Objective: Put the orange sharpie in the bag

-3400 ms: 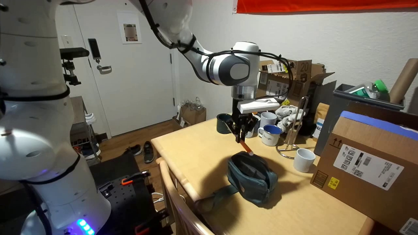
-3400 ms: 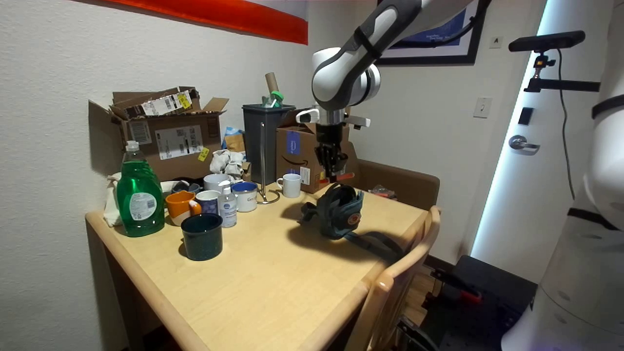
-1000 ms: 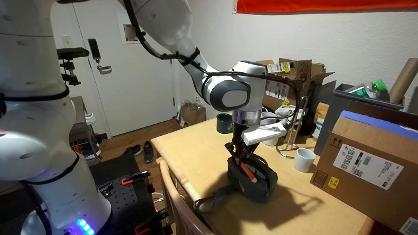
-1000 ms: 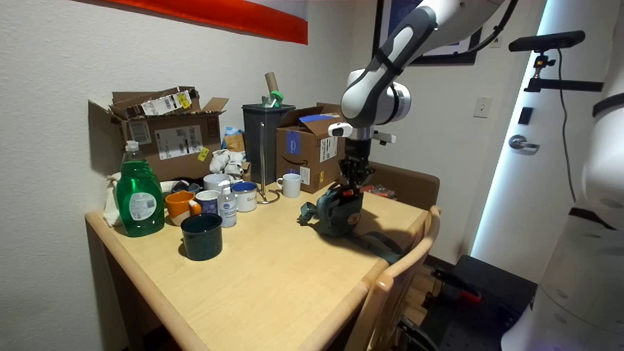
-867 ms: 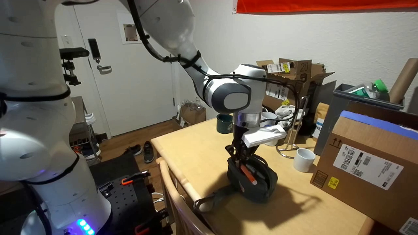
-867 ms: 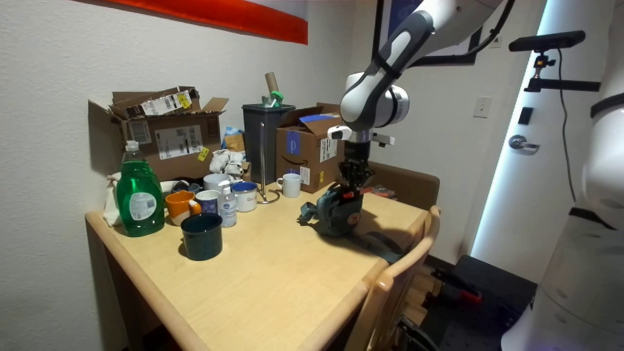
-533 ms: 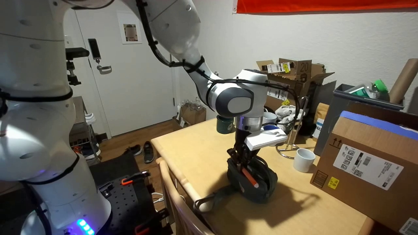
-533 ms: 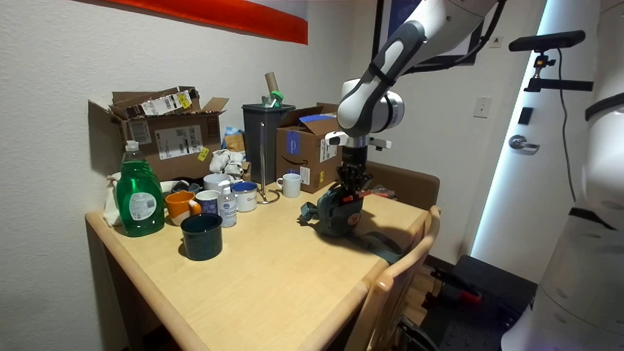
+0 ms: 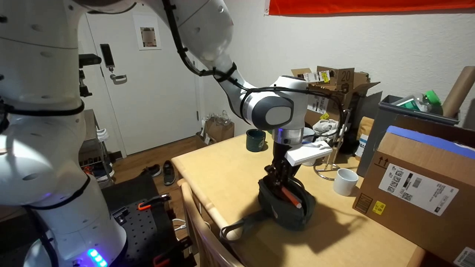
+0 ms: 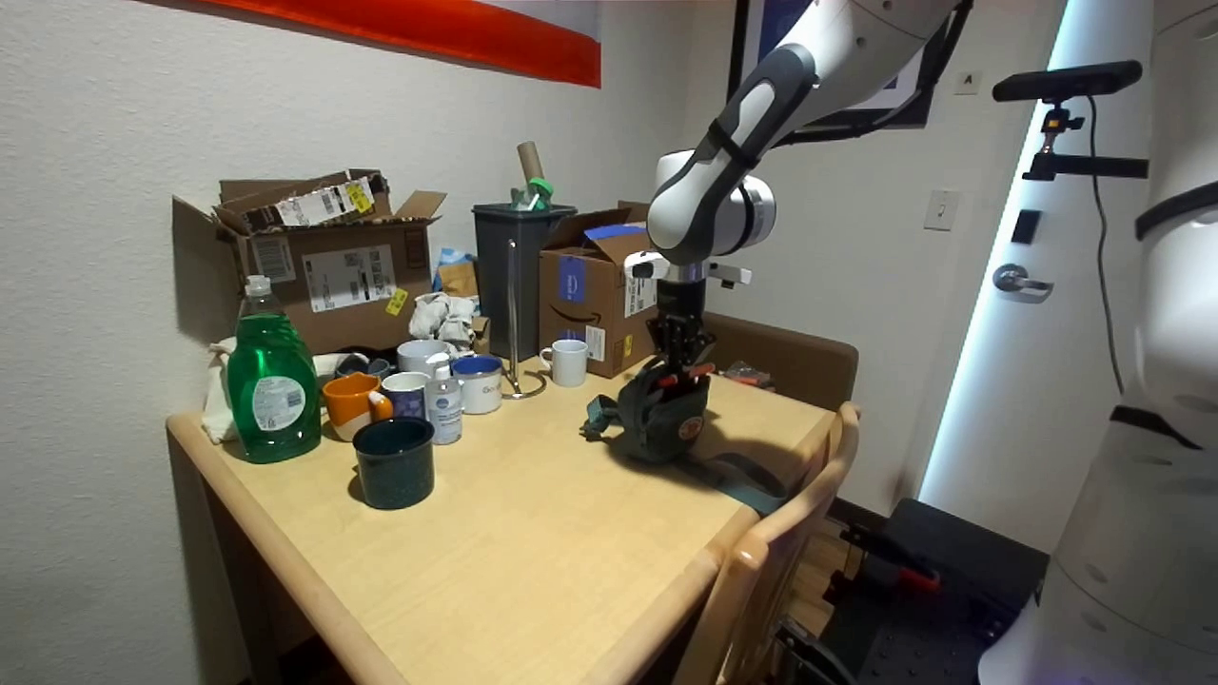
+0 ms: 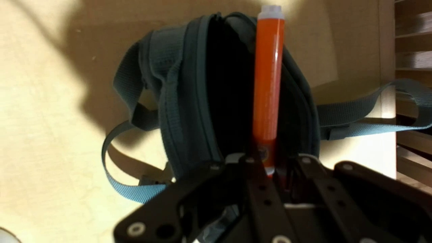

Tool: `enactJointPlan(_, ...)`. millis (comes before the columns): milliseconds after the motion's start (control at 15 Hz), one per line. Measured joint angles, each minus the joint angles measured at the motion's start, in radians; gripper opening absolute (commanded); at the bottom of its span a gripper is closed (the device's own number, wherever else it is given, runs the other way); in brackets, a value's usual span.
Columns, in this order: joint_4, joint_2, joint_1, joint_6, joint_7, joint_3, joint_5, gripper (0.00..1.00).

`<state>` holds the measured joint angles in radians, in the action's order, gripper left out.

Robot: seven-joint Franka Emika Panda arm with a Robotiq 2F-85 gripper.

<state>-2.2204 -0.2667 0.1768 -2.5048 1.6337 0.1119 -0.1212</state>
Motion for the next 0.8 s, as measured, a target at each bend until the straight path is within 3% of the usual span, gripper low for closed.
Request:
enactJointPlan(533,0.026,-0.030,-0.001,0.000,0.000,-0.016,-0.016,0.05)
enactJointPlan(600,0.026,-0.030,-0.001,0.000,0.000,-0.016,-0.030,0.27)
enactJointPlan(667,0.026,-0.030,-0.001,0.000,0.000,-0.016,-0.046,0.36)
enactJointPlan(733,0.026,-0.030,-0.001,0.000,0.000,-0.015,-0.064,0.51)
enactJointPlan(800,0.026,-0.030,-0.001,0.000,0.000,-0.014,-0.077,0.58)
